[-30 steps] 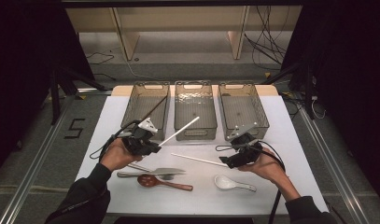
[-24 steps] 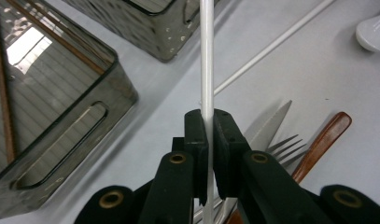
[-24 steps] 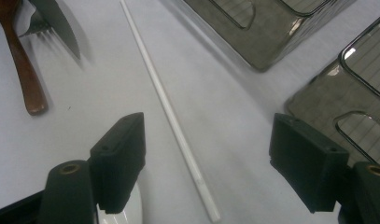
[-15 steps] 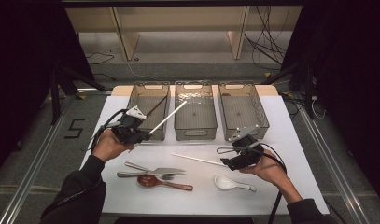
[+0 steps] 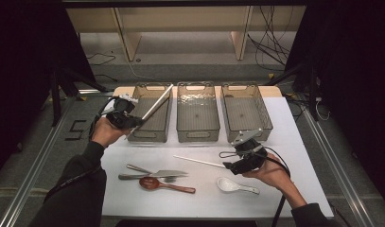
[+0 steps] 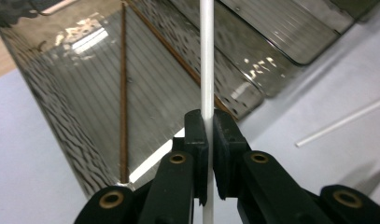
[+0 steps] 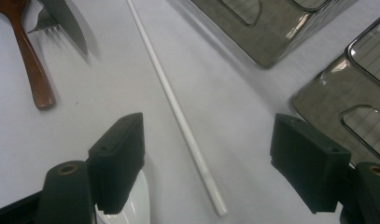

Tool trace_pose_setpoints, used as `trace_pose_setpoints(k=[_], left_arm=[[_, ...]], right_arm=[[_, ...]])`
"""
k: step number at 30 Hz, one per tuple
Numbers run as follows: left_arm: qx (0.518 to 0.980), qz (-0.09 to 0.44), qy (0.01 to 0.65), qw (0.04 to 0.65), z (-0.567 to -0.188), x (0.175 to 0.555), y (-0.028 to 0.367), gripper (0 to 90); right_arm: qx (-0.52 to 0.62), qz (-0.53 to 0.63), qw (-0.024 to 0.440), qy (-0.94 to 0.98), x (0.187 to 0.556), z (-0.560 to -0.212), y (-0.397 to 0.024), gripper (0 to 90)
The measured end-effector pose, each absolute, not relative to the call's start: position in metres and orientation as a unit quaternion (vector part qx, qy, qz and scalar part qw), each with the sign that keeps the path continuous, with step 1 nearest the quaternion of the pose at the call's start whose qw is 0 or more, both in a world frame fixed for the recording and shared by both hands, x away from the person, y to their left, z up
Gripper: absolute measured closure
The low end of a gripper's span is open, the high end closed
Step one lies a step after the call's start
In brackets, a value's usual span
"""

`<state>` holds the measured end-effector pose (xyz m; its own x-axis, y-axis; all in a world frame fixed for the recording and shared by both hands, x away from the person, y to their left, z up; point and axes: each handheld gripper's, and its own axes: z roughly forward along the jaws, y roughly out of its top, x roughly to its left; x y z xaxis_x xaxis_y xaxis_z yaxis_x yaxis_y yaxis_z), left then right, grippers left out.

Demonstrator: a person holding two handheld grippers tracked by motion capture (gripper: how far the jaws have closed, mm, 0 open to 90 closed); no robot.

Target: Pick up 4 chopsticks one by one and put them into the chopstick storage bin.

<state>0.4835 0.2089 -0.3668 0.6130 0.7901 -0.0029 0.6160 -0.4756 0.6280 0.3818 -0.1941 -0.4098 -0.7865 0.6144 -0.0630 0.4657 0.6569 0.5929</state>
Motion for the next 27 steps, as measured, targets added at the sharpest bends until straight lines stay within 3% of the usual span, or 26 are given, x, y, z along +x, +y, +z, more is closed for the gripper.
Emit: trace_pose_setpoints(k=[27], left_arm=[[0.826, 0.169, 0.461, 0.277, -0.389, 0.542, 0.213, 84.9]], right_arm=[[0.294, 0.285, 0.129, 0.903, 0.38, -0.41, -0.194, 27.0]])
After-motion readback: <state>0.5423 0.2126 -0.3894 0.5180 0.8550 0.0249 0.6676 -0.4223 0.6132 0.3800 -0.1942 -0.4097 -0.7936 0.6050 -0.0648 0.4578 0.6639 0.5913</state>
